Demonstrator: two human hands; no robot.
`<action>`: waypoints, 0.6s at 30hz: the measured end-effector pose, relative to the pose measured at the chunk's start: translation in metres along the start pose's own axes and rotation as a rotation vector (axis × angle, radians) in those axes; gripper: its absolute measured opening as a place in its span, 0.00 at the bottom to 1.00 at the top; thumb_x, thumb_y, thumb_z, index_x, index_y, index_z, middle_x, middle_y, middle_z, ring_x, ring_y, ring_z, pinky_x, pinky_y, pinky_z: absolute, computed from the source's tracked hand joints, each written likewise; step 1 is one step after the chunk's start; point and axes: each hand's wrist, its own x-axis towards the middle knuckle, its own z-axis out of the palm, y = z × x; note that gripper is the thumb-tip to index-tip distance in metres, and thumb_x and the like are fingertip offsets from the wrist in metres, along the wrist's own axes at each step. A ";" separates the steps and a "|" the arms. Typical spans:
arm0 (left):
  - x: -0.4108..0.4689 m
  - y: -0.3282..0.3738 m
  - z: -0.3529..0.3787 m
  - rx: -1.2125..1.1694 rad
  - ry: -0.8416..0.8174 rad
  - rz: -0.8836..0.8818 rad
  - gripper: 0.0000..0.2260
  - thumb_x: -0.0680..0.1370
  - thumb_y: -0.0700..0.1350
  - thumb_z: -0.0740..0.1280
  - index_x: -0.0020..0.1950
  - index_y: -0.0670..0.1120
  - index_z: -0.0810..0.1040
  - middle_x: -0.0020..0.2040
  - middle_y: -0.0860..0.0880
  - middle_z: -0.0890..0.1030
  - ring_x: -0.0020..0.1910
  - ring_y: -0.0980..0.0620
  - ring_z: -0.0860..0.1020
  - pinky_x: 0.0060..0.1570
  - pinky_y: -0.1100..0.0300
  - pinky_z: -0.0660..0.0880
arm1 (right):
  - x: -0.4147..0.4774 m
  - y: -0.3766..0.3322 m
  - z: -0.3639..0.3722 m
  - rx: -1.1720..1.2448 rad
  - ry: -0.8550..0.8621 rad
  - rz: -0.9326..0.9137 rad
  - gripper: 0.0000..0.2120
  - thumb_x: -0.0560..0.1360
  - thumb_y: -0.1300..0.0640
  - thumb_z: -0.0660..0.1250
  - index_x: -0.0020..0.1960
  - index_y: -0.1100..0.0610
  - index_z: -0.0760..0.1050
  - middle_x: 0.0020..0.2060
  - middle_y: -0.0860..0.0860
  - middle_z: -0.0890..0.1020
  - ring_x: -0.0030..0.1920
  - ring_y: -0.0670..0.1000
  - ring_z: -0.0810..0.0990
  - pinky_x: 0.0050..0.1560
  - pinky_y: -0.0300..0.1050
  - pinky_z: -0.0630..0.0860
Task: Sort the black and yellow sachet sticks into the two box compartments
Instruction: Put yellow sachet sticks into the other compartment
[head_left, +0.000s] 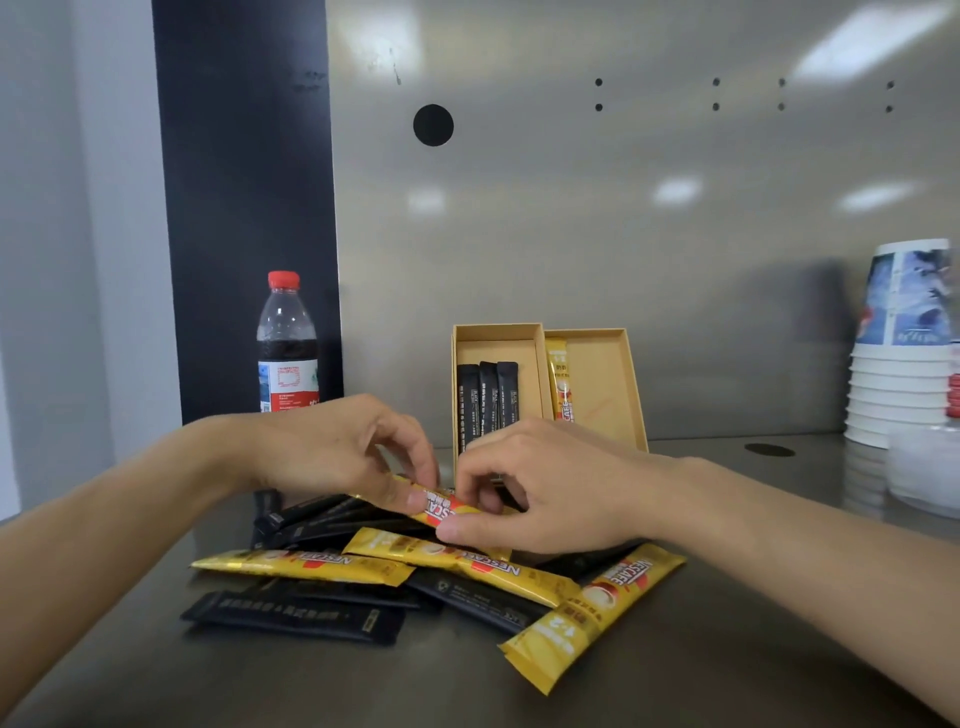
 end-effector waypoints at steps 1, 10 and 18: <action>0.000 0.001 -0.001 -0.035 0.009 0.002 0.03 0.75 0.45 0.76 0.47 0.50 0.85 0.48 0.52 0.86 0.46 0.52 0.83 0.48 0.59 0.78 | 0.000 0.000 0.000 0.017 -0.007 0.010 0.17 0.75 0.34 0.65 0.44 0.47 0.78 0.37 0.43 0.80 0.35 0.42 0.76 0.32 0.36 0.68; 0.003 -0.002 -0.003 -0.152 0.265 0.050 0.09 0.73 0.47 0.74 0.52 0.46 0.85 0.44 0.45 0.87 0.40 0.47 0.85 0.46 0.58 0.81 | -0.003 0.031 -0.009 0.231 0.010 0.218 0.09 0.77 0.43 0.69 0.52 0.47 0.78 0.40 0.42 0.86 0.39 0.39 0.82 0.43 0.45 0.78; 0.008 0.000 0.001 -0.170 0.432 0.038 0.07 0.77 0.42 0.72 0.54 0.46 0.85 0.44 0.48 0.86 0.39 0.51 0.86 0.39 0.65 0.79 | -0.005 0.051 -0.020 0.375 0.195 0.278 0.05 0.78 0.50 0.68 0.53 0.49 0.79 0.41 0.45 0.86 0.43 0.37 0.82 0.46 0.38 0.76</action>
